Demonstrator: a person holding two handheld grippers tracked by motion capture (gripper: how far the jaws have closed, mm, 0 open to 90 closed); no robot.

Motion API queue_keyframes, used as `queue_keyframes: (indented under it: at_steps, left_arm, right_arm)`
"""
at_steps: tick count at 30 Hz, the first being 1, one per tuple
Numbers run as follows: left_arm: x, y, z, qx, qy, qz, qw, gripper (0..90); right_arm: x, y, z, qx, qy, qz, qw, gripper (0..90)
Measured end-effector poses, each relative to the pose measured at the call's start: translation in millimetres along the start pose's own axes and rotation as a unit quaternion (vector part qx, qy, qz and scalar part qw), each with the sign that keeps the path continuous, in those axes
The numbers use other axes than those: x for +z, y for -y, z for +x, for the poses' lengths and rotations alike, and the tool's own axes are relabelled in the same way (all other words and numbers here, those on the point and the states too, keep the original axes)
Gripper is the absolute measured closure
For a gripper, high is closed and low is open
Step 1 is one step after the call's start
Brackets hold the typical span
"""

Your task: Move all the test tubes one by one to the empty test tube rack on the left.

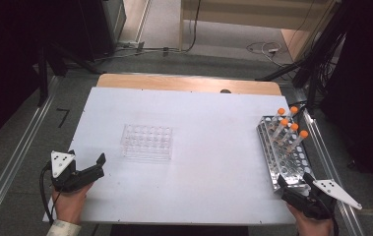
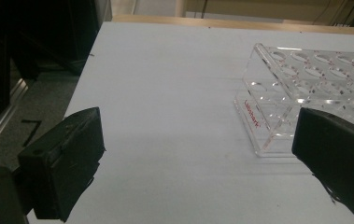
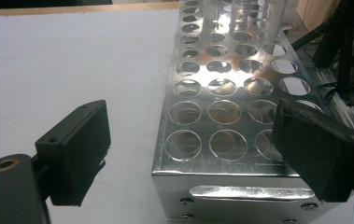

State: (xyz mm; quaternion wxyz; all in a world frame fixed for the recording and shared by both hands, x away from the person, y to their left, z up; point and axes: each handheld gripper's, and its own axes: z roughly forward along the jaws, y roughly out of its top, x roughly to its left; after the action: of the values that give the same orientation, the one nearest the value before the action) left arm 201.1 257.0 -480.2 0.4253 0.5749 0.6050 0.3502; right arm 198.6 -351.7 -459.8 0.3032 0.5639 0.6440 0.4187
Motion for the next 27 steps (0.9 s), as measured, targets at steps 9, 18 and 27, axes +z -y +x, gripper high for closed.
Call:
queue_keyframes:
  at_steps: [9,18,27]
  left_arm:
    - [-5.9,2.1,-7.4,0.026,-0.003,-0.014,0.9996,3.4]
    - [-8.4,2.9,-5.7,0.026,-0.008,-0.023,0.9994,3.5]
    - [-7.9,3.5,-8.0,0.034,-0.009,-0.022,0.9991,3.9]
  right_arm:
    - [4.3,-7.0,-2.2,-0.001,0.009,-0.004,1.0000,10.5]
    - [13.1,-14.9,-10.9,-0.006,0.020,-0.004,0.9998,10.9]
    - [18.5,-32.1,-25.3,-0.004,0.032,-0.013,0.9994,11.5]
